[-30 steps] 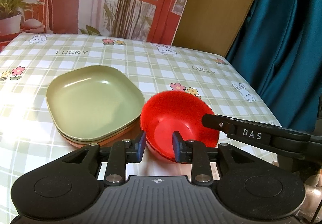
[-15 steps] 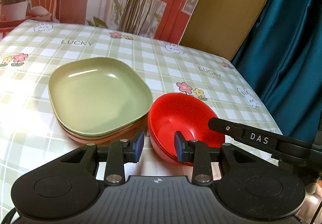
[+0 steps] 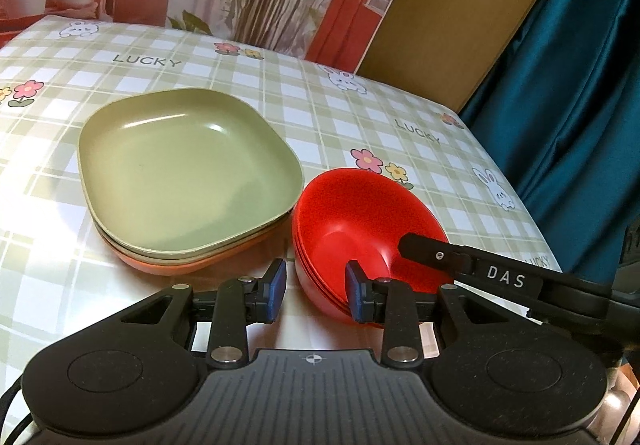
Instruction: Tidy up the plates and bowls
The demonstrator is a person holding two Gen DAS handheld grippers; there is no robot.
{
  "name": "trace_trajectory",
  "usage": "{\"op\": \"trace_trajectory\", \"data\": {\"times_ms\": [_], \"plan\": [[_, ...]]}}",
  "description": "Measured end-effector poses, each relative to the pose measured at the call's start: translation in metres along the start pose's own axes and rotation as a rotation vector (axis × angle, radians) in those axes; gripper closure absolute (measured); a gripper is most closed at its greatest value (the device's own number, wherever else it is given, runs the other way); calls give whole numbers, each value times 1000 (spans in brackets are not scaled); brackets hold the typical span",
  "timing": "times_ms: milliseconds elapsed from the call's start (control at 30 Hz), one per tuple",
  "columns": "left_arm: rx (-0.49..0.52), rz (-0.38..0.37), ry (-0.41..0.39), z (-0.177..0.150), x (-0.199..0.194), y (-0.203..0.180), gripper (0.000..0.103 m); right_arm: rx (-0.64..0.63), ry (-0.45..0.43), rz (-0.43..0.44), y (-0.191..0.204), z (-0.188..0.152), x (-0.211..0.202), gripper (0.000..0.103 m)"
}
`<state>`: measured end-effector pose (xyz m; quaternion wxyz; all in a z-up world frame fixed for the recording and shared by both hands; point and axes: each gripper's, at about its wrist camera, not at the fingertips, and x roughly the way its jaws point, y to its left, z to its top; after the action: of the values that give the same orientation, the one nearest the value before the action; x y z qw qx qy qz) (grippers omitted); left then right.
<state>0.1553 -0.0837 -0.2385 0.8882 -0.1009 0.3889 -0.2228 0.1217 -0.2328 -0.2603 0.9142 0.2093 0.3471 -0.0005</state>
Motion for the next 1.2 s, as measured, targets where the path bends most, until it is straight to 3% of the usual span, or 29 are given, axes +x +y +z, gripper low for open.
{"op": "trace_trajectory", "data": {"times_ms": [167,667,1200], "plan": [[15,-14,-2,-1,1,-4,74,2,-4,10,-1,0,1,86],[70,-24,-4,1,1,-9,74,38,-36,-1,-8,4,-5,92],[113,-60,-43,33,-11,-12,74,25,-91,-2,7,38,-12,92]]}}
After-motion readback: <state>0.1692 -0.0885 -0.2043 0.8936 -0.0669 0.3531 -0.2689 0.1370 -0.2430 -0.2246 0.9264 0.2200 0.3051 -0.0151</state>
